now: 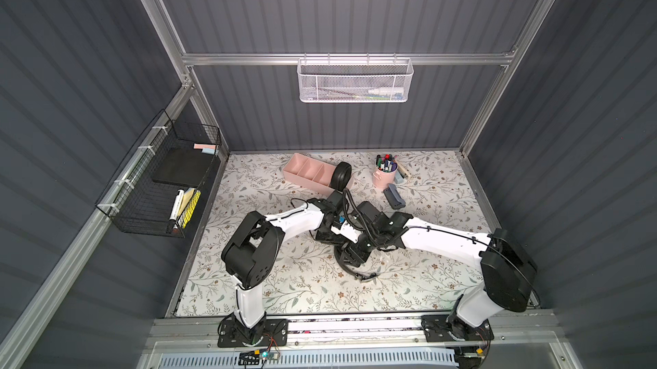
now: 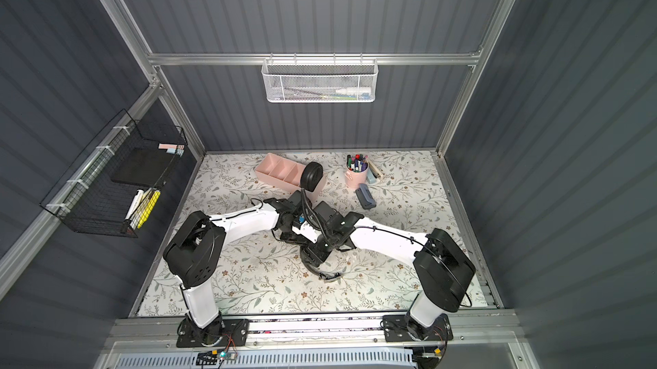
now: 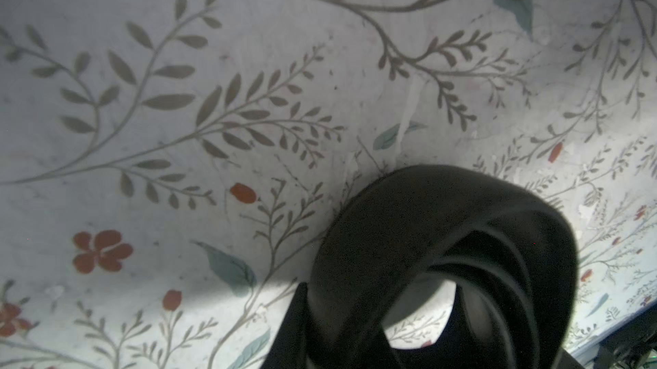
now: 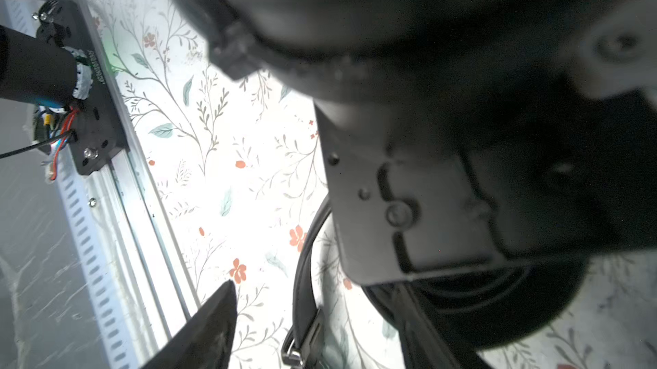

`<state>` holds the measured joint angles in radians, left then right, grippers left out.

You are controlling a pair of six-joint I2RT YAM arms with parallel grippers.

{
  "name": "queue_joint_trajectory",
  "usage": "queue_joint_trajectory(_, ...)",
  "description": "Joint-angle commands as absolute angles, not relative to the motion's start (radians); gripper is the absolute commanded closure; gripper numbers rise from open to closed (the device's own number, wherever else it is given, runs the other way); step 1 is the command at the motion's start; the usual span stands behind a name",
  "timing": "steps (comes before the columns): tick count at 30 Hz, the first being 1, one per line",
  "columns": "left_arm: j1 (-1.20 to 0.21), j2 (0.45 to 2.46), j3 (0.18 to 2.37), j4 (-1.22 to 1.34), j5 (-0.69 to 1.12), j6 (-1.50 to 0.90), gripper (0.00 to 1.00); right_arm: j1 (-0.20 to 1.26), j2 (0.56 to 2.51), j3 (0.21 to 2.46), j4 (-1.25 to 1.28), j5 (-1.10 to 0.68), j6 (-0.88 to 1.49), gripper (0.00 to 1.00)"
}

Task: Place the belts into the storage roll
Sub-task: Roll the belt at the center of the board.

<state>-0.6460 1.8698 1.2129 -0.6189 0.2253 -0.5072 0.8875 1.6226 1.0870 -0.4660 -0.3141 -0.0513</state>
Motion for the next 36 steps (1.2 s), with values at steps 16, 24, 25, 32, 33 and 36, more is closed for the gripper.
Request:
queue_joint_trajectory(16,-0.68,1.85,1.097,-0.726,0.235,-0.514,0.91,0.938,1.746,1.007,-0.208,-0.366,0.031,0.31)
queue_joint_trajectory(24,-0.678,1.828,1.101,-0.737,0.155,-0.46,0.92,0.929,1.584,0.955,-0.18,-0.147,0.237,0.31)
queue_joint_trajectory(25,-0.68,1.82,1.096,-0.745,0.125,-0.457,0.93,0.906,1.534,0.969,-0.235,-0.099,0.314,0.3)
queue_joint_trajectory(32,-0.689,1.795,1.05,-0.735,-0.003,-0.447,1.0,0.775,1.256,0.962,-0.569,-0.017,0.79,0.3)
queue_joint_trajectory(33,-0.689,1.793,1.039,-0.723,0.002,-0.446,1.0,0.758,1.224,0.924,-0.539,-0.046,0.832,0.29)
queue_joint_trajectory(36,-0.689,1.797,1.017,-0.709,0.005,-0.456,1.0,0.711,1.141,0.771,-0.392,-0.154,1.129,0.36)
